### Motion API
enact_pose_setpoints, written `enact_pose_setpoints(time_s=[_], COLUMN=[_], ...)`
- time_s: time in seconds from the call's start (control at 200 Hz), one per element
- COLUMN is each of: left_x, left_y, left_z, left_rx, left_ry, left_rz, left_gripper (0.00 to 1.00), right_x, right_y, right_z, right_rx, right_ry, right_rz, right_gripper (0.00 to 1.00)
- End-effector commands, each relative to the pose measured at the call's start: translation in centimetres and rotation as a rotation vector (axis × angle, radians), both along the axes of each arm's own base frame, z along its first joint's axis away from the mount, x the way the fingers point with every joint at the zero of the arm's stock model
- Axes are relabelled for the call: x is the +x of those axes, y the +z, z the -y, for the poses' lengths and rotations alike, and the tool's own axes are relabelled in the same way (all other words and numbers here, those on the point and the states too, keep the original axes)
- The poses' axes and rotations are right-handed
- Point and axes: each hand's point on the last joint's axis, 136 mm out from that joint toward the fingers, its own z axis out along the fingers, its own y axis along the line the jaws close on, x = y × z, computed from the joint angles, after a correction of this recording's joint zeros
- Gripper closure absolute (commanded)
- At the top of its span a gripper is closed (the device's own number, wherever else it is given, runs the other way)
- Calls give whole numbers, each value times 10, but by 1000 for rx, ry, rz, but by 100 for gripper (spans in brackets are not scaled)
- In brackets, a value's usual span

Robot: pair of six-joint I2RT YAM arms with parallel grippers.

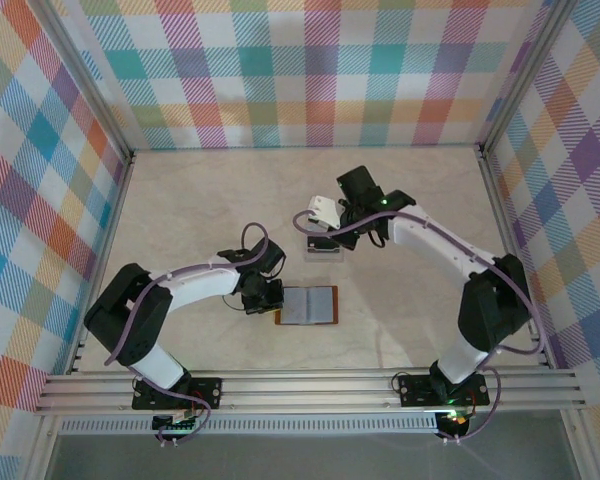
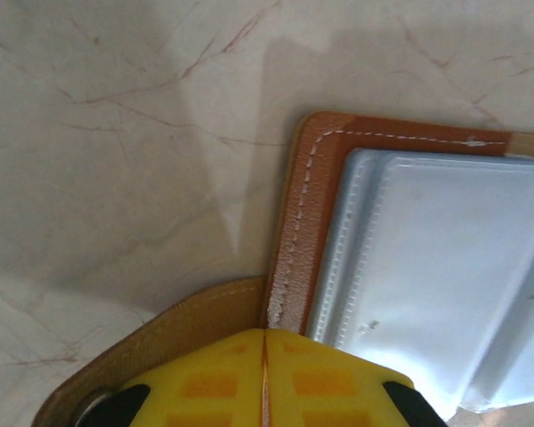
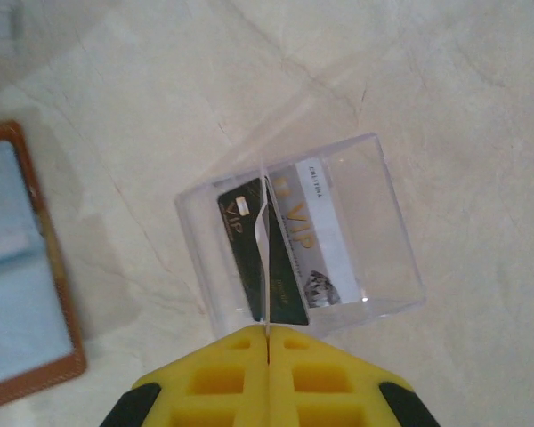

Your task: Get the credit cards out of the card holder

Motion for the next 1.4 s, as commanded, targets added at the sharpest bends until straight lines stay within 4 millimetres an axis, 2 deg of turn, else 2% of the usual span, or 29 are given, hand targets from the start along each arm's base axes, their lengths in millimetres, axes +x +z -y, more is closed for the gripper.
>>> enact_pose_setpoints(time_s=[0.0,0.18,0.41,0.825,0.875,0.945,1.05,1.395], left_x=[-5,-7,-6,-8,-8,-9,-8,-6], left_y=[-8,-10,-4,-2,-2,-3,-3,0], left_z=[-2,-1,-2,-5,-5,-5,-5,-5], left_rx=[-7,-13,-17,-13,-12,-11,-9,-3], left_ry=[-8,-6,-3,0,0,-3,-4,-12], left_rz=[-25,-32,-18,-10,-12,-14,-11,-6], left_gripper=[90,91,91,91,91,91,91,91], right_x=[6,22,36,42,44,50,61,86], right_y=[-5,-15,-30,-62,-63,-63,-60,-49], right_z=[3,1,-6,-9,-9,-10,-11,-12], right_rx=[-86,-134,-163,-201,-201,-202,-197,-183], right_ry=[131,192,201,194,190,174,148,88], right_rz=[2,-31,-79,-156,-151,-130,-79,55], right_gripper=[100,100,100,100,100,86,80,78])
